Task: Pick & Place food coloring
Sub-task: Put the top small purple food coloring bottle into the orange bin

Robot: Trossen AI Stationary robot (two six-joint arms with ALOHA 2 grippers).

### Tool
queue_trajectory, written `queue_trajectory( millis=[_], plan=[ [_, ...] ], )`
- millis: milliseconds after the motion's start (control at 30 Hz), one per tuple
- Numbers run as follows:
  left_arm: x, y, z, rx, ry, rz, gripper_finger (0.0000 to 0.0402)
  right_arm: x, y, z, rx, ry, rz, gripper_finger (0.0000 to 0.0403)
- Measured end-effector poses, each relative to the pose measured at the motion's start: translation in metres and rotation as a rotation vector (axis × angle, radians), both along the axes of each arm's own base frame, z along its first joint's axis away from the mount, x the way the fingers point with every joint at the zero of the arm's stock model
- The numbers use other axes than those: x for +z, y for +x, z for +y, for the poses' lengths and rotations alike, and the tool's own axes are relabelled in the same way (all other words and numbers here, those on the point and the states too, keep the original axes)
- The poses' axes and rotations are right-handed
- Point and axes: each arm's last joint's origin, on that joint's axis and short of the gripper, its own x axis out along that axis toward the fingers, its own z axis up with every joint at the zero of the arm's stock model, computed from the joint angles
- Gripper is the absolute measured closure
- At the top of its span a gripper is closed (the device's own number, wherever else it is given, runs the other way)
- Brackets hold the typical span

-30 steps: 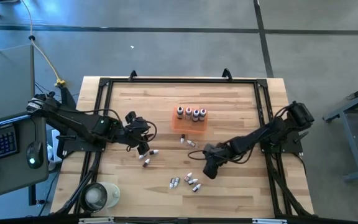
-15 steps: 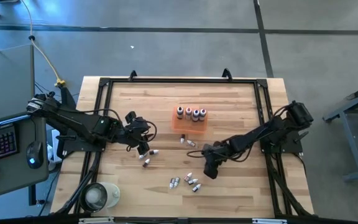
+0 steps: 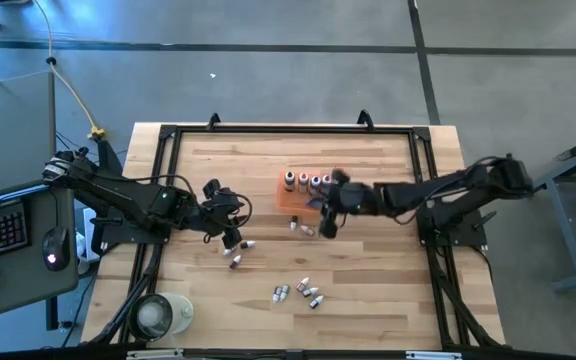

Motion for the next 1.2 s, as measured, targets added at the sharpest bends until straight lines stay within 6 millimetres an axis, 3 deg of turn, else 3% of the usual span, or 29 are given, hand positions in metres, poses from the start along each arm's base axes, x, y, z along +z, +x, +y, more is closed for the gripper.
queue_trajectory(
  millis=[100,233,333,533,733,1200],
  plan=[
    [0.000,0.000,0.000,-0.010,-0.015,0.003,0.0238,-0.001,-0.006,-0.017,-0.062,-0.099,0.080,0.0337],
    [0.000,0.000,-0.001,-0.014,-0.012,0.006,0.0238,-0.025,-0.002,-0.033,-0.088,-0.031,0.193,0.0333],
    [0.000,0.000,0.001,0.028,0.034,-0.008,0.0238,-0.042,0.004,-0.040,-0.070,-0.024,0.246,0.0333],
    [-0.002,0.002,0.001,0.054,0.043,-0.005,0.0238,-0.060,0.008,-0.044,-0.037,0.001,0.309,0.0332],
    [-0.007,0.006,-0.002,0.055,-0.023,0.010,0.0238,-0.061,0.007,-0.045,-0.026,0.005,0.328,0.0331],
    [-0.051,0.020,-0.011,0.139,-0.193,0.255,0.0238,-0.060,0.009,-0.045,0.008,-0.004,0.308,0.0331]
  ],
)
